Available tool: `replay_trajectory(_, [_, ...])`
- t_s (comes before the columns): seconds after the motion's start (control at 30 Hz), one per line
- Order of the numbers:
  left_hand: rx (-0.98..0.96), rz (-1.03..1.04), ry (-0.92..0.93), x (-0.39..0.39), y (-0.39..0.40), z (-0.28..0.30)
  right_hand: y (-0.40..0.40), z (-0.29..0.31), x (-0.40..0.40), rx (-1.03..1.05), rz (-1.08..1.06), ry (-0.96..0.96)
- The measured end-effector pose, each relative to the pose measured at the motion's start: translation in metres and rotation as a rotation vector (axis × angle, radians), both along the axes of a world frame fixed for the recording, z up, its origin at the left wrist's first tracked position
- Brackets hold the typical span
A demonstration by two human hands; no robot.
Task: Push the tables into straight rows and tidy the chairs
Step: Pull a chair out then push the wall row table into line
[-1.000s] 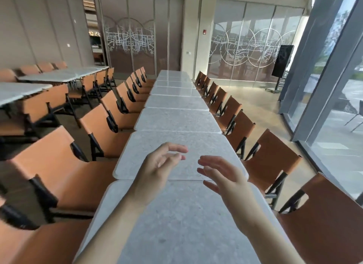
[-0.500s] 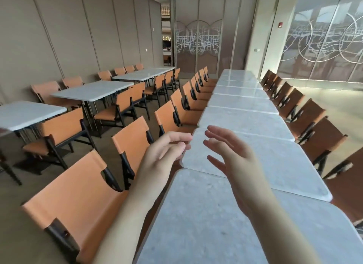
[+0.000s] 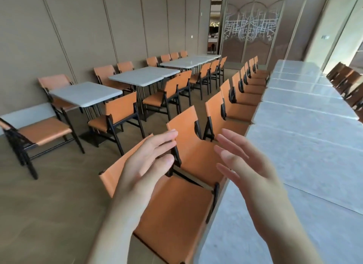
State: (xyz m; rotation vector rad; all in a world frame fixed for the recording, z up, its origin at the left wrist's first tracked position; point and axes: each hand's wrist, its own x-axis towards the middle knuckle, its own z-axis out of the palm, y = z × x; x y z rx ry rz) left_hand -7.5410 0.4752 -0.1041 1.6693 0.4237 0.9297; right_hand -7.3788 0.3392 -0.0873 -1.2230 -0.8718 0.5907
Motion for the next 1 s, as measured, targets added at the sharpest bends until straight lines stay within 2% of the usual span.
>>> replay_trajectory(0.2, [-0.029, 0.011, 0.074, -0.057, 0.051, -0.001, 0.053, -0.003, -0.034, -0.018, 0.155, -0.140])
replay_trajectory(0.53, [-0.031, -0.002, 0.038, -0.085, 0.079, -0.008, 0.101, -0.009, -0.059, -0.039, 0.190, -0.128])
replay_trajectory(0.67, [-0.048, -0.025, 0.029, -0.064, 0.087, -0.005, 0.096, -0.006, -0.052, -0.046, 0.130, -0.114])
replay_trajectory(0.83, [-0.036, -0.229, 0.107, -0.019, 0.086, 0.000, 0.070, -0.003, -0.030, -0.028, -0.046, -0.072])
replay_trajectory(1.0, [-0.030, -0.345, 0.083, 0.022, 0.063, -0.015, 0.038, -0.011, -0.007, -0.096, -0.198, -0.047])
